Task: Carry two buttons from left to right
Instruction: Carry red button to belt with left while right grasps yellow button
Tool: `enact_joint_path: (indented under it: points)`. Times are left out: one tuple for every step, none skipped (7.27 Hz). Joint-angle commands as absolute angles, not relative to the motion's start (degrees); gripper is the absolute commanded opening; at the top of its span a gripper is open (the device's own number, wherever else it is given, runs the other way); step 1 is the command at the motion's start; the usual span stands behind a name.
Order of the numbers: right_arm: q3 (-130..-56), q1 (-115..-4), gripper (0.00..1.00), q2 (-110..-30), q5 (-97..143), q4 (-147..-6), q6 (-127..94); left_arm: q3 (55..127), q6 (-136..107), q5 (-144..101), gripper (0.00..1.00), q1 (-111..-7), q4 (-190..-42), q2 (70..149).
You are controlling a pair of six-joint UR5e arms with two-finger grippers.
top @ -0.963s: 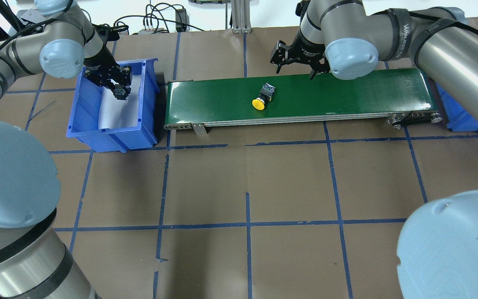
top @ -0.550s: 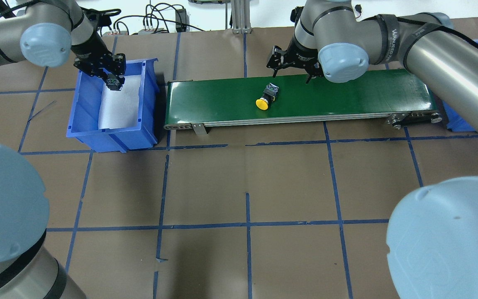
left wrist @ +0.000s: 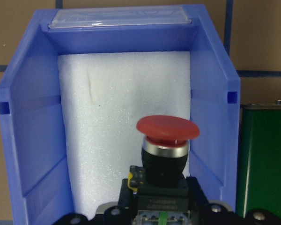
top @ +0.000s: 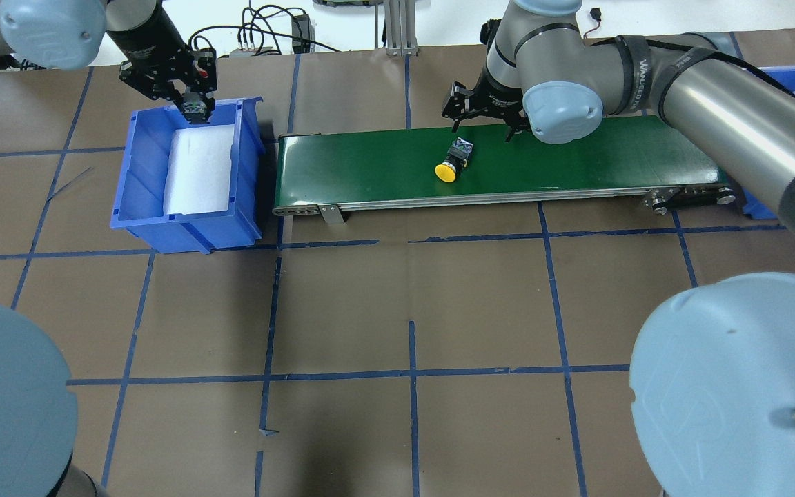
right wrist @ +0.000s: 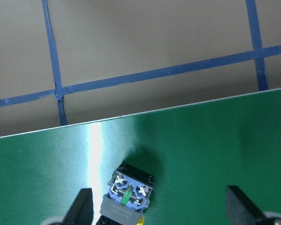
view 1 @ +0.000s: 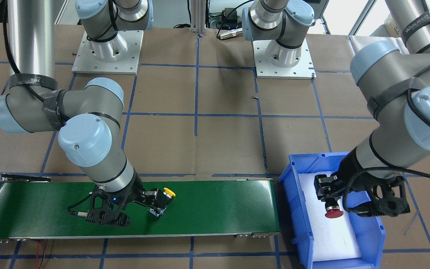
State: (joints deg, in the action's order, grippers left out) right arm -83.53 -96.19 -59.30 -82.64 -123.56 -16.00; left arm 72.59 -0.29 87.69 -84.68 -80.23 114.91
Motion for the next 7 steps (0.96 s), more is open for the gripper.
enact_joint_path:
  points:
    - [-83.58,-96.15,1.00,-57.93,-82.36,-124.97,-16.08,71.45,-9.71,89.46,0.39,-90.59,-79.38,115.74]
    - [-83.58,-96.15,1.00,-57.48,-82.44,-125.24,-16.08,71.80,-11.23,89.30,0.39,-91.66,-77.45,116.53]
    - [-83.58,-96.07,1.00,-57.13,-82.79,-125.33,-16.00,72.24,-12.64,88.86,0.39,-92.37,-76.47,117.67]
    - [-83.58,-96.06,0.99,-56.61,-82.88,-126.12,-16.00,72.51,-13.00,88.86,0.39,-93.77,-75.68,118.56]
    - [-83.58,-96.06,0.99,-55.56,-82.88,-127.17,-16.00,72.60,-13.62,89.03,0.39,-95.52,-74.02,119.43]
    - [-83.58,-96.06,0.99,-55.63,-82.88,-127.26,-16.00,73.12,-15.89,88.95,0.39,-96.49,-72.61,120.84]
    - [-83.58,-95.98,0.94,-55.55,-82.97,-127.35,-16.00,73.47,-16.17,88.95,0.39,-96.94,-72.16,121.81]
